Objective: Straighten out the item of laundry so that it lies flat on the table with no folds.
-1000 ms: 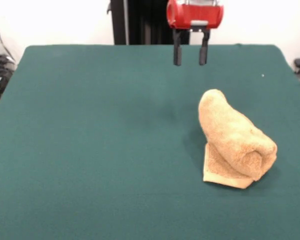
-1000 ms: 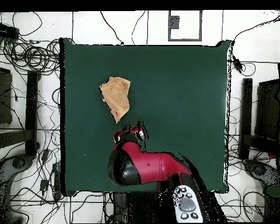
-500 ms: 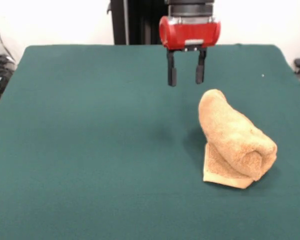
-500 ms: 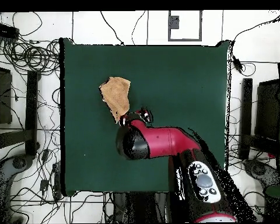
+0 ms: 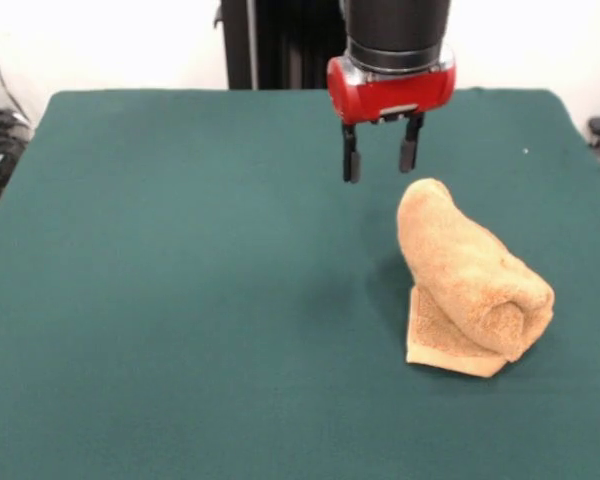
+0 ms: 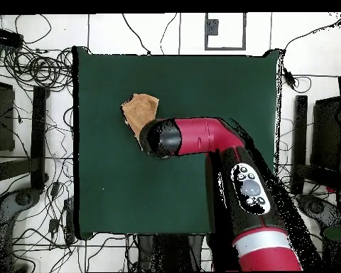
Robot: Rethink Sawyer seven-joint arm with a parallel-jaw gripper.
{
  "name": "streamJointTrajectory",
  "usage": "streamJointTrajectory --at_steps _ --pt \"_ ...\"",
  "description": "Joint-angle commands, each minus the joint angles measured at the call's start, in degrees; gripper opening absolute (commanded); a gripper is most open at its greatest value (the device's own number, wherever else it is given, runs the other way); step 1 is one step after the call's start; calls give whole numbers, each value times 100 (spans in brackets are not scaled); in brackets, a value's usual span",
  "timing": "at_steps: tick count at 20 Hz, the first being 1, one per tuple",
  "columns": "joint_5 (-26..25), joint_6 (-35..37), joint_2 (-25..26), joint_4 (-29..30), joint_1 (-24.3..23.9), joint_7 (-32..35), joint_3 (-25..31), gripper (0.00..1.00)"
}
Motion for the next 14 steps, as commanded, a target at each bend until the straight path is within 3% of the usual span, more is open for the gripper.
streamJointTrajectory --at_steps 1,14 --pt "193 638 308 -1003 57 -621 906 100" --pt "31 504 201 -1400 72 -445 938 100"
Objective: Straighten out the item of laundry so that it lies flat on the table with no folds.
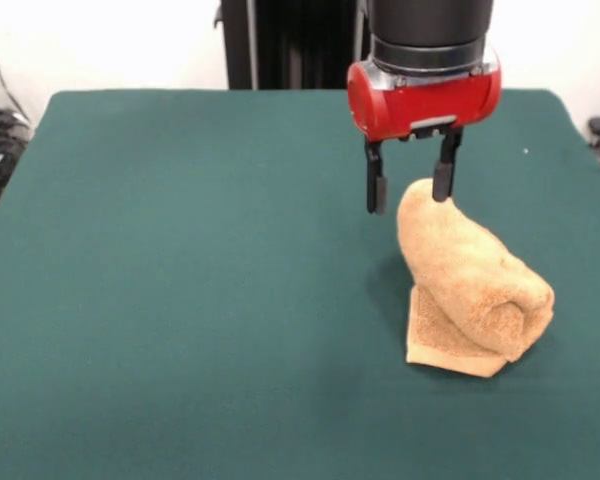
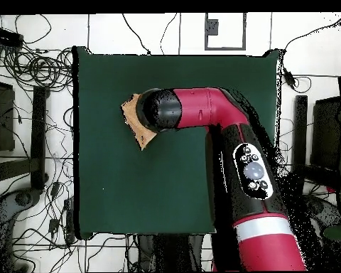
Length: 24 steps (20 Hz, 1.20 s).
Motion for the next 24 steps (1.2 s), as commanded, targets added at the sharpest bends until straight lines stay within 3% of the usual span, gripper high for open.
streamJointTrajectory --at_steps 1,24 --pt "-9 247 81 -358 101 -447 550 100" --pt "-496 54 502 -686 103 -575 426 100"
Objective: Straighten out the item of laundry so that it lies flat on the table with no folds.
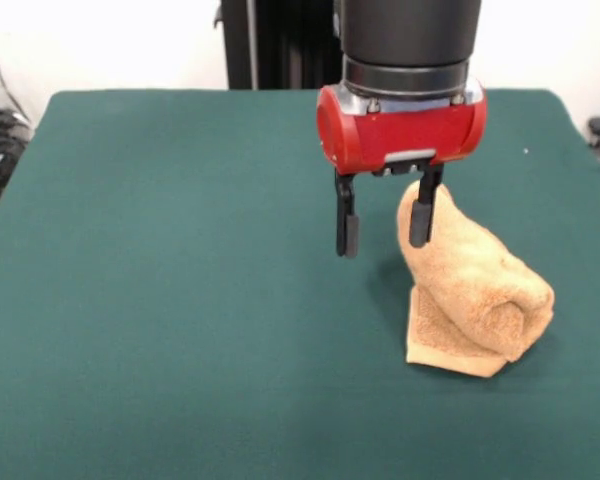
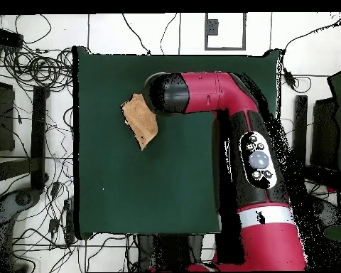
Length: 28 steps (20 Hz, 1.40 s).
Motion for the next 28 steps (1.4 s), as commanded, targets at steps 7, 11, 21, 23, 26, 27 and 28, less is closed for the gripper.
streamJointTrajectory --at_steps 7,11,21,23,26,27,28 --pt "-217 140 107 147 97 -610 406 100" --pt "-100 231 117 316 -186 -992 635 100" --pt "-471 -392 178 635 -212 -836 591 100" --pt "-544 -826 74 1107 -382 -892 719 100" --pt "-606 -929 133 1383 -509 -1015 829 100" --pt "-658 -1020 171 1380 -515 -992 839 100" --pt "-693 -1098 191 1372 -529 -971 870 100"
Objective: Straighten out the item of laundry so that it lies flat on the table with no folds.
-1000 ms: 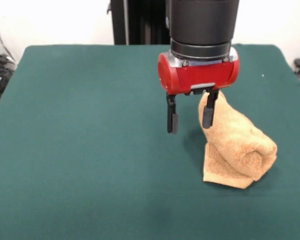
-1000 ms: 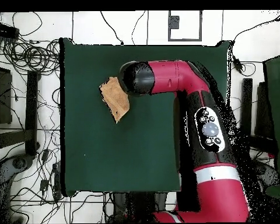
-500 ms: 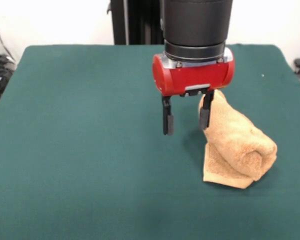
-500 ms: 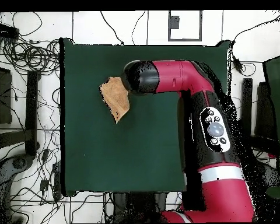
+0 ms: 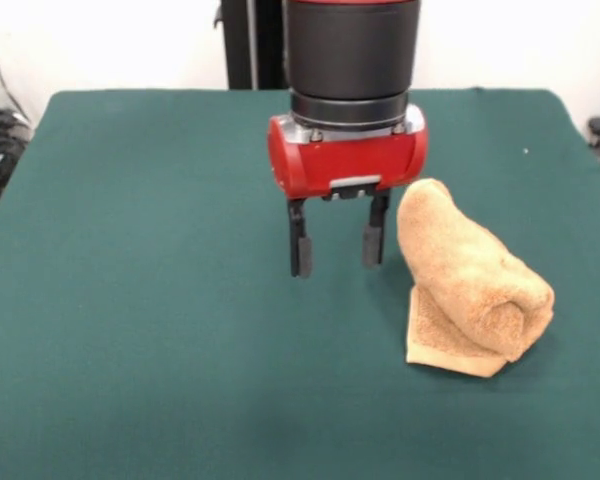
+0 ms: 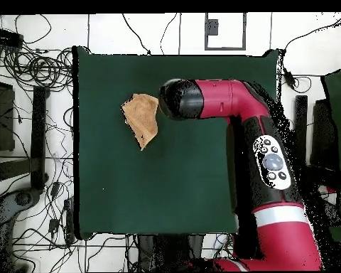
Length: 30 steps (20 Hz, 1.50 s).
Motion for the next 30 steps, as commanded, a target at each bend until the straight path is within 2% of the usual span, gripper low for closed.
streamJointTrajectory --at_steps 1,5,14,20,30 --pt "-438 -679 86 1101 -126 -947 720 100" --pt "-473 -1140 126 1254 -401 -869 1087 100" --pt "-648 -1540 290 1374 -714 -791 1578 100" --pt "-782 -1529 240 1421 -677 -521 1541 100" --pt "-947 -1946 363 1446 -687 -146 1530 100"
